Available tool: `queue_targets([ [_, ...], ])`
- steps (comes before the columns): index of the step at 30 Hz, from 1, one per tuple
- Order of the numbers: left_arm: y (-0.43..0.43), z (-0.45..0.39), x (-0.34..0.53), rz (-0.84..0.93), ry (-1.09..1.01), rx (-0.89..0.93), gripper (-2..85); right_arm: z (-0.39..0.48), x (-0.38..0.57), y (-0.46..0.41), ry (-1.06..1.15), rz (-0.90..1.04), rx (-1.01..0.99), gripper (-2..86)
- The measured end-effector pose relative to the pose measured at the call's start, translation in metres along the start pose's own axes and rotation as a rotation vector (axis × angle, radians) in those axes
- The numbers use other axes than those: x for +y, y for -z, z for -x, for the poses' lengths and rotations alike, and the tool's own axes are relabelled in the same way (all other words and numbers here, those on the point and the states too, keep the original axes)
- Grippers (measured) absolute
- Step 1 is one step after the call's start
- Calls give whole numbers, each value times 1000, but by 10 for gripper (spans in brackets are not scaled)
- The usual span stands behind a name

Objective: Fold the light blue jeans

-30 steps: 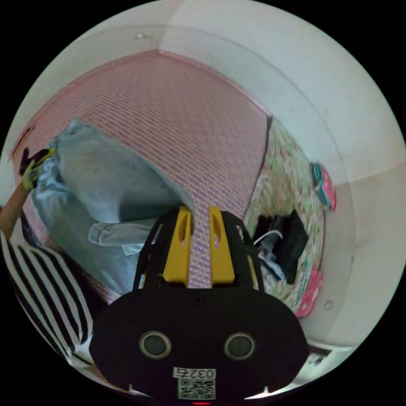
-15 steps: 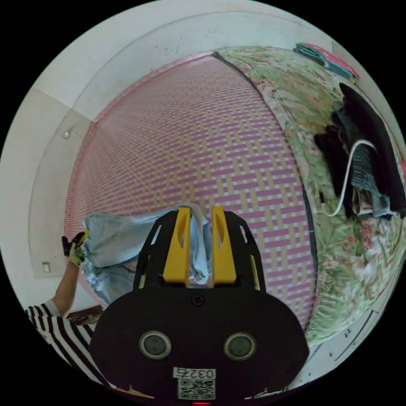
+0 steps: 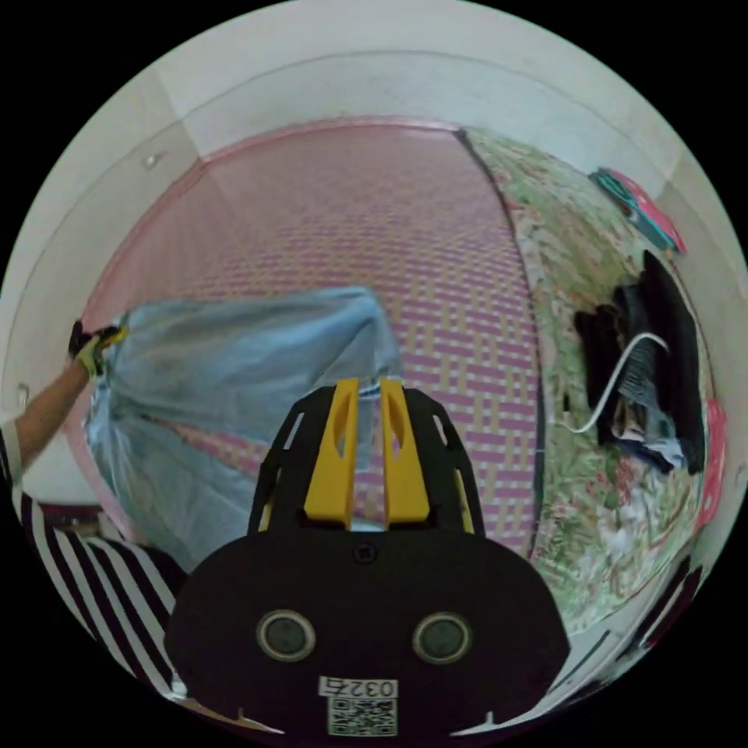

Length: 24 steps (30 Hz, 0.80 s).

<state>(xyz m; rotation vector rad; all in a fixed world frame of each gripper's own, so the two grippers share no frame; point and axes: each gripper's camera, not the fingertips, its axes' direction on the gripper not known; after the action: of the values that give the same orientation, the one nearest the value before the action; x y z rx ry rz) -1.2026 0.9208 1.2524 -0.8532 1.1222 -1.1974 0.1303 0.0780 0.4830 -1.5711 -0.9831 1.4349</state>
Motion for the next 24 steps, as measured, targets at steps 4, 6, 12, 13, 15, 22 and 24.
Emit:
queue_targets([
  [4, 25, -6, 28, -90, -95, 34, -9, 28, 38, -29, 199, 100, -43, 92],
  [6, 30, -6, 48, -71, -160, 125, -9, 37, 51, -38, 278, 143, 30, 101],
  [12, 40, 21, 125, -16, -185, 220, -9, 50, 68, -58, 526, 218, 222, 92],
  [13, 41, 27, 137, -23, -178, 235, -9, 49, 67, -62, 576, 236, 248, 85],
  [15, 42, 34, 150, -27, -159, 257, -9, 47, 62, -64, 635, 257, 305, 65],
  [22, 44, 53, 173, -12, -147, 274, -9, -75, 14, 101, 146, -207, -47, 39],
  [24, 47, 59, 174, -18, -140, 270, -9, -125, 35, 144, -25, -383, -164, 36],
])
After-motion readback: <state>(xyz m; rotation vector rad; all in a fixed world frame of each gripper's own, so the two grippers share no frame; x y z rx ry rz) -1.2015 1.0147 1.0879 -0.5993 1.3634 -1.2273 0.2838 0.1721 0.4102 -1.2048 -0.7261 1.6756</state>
